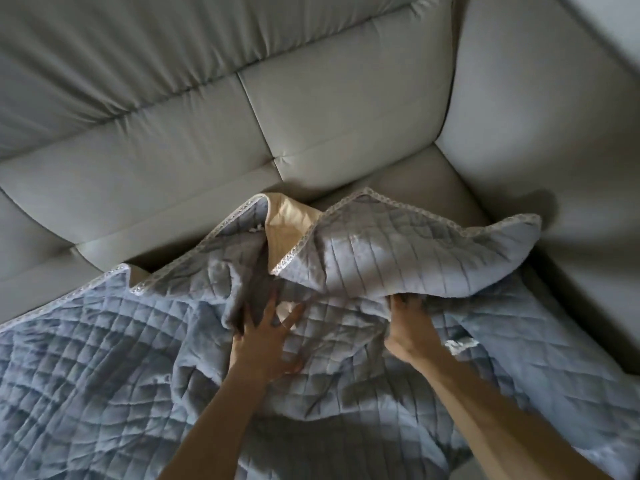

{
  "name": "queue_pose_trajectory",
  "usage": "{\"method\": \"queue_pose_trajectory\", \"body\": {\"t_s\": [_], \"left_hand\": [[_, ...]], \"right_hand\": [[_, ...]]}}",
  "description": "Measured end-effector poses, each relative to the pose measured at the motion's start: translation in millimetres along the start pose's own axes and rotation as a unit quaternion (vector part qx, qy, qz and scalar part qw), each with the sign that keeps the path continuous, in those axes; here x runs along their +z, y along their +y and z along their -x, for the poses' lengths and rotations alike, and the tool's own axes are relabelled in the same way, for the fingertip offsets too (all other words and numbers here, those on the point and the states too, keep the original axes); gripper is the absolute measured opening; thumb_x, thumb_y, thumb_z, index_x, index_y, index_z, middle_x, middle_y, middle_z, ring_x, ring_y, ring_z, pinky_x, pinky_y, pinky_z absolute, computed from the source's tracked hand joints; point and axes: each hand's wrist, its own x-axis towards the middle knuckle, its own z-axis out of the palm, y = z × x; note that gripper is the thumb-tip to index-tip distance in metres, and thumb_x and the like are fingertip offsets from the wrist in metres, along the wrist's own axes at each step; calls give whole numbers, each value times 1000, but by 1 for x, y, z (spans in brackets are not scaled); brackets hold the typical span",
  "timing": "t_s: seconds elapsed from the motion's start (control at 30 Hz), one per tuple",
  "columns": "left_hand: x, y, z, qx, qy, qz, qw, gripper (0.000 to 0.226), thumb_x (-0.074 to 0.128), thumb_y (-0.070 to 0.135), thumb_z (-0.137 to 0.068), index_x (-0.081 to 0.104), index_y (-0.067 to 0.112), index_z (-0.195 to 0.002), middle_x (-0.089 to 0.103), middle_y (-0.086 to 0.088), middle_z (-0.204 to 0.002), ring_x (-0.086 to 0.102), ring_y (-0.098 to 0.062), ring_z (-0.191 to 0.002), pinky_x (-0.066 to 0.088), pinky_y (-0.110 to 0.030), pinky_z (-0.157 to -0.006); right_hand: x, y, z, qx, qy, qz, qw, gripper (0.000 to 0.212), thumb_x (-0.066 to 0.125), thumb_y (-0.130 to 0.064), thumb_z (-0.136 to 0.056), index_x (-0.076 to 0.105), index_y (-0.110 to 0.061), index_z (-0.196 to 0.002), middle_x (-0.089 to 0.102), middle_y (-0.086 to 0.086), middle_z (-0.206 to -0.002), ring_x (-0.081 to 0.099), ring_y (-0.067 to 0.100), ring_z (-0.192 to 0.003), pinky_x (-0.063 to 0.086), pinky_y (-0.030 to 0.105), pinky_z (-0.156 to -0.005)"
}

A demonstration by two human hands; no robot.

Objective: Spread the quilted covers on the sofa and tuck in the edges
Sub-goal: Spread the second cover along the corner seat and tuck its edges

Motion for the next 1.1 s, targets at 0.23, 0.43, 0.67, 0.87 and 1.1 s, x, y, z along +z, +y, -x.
{"method": "queue_pose_trajectory", "body": {"t_s": [0.23, 0.43, 0.67, 0.87, 1.1], "left_hand": [[6, -4, 56, 3, -46, -23, 999, 75, 44, 70, -83, 5, 59, -145, 8, 5, -162, 27, -42, -140, 26, -60, -111], [-56, 38, 45, -69, 155, 150, 974, 48, 52, 56, -88, 50, 22, -122, 49, -3, -127, 57, -31, -110, 49, -45, -89], [-124, 109, -22, -64, 163, 212, 961, 52, 50, 47, -88, 51, 15, -129, 50, -9, -131, 46, -33, -123, 39, -46, -102], [-103, 126, -72, -99, 18, 176, 979, 100, 73, 55, -75, 19, 17, -149, 53, -14, -132, 53, -37, -120, 43, -46, -101], [-163, 174, -70, 75, 186, 33, 979, 26, 53, 36, -97, 66, 18, -111, 68, -6, -102, 63, -31, -98, 47, -38, -80]], "right_hand": [[-17, 0, 75, -21, -122, -14, 992, 41, 57, -28, -88, 53, -16, -128, 66, 11, -119, 63, 29, -107, 51, 35, -85], [-80, 22, 91, -22, 43, -78, 996, 35, 47, -51, -91, 68, -26, -103, 73, -10, -98, 68, 12, -87, 50, 25, -70], [-131, 77, 9, -24, 130, 9, 991, 68, 54, -63, -82, 43, -28, -140, 45, 3, -146, 31, 27, -140, 26, 49, -110], [-127, 149, -13, -27, -73, 139, 987, 88, 36, -90, -63, 45, -37, -132, 44, -5, -142, 40, 25, -133, 16, 59, -107], [-98, 179, 26, -127, 76, 8, 989, 30, 57, -44, -82, 61, -31, -109, 57, -2, -123, 53, 25, -118, 44, 40, -97]]}}
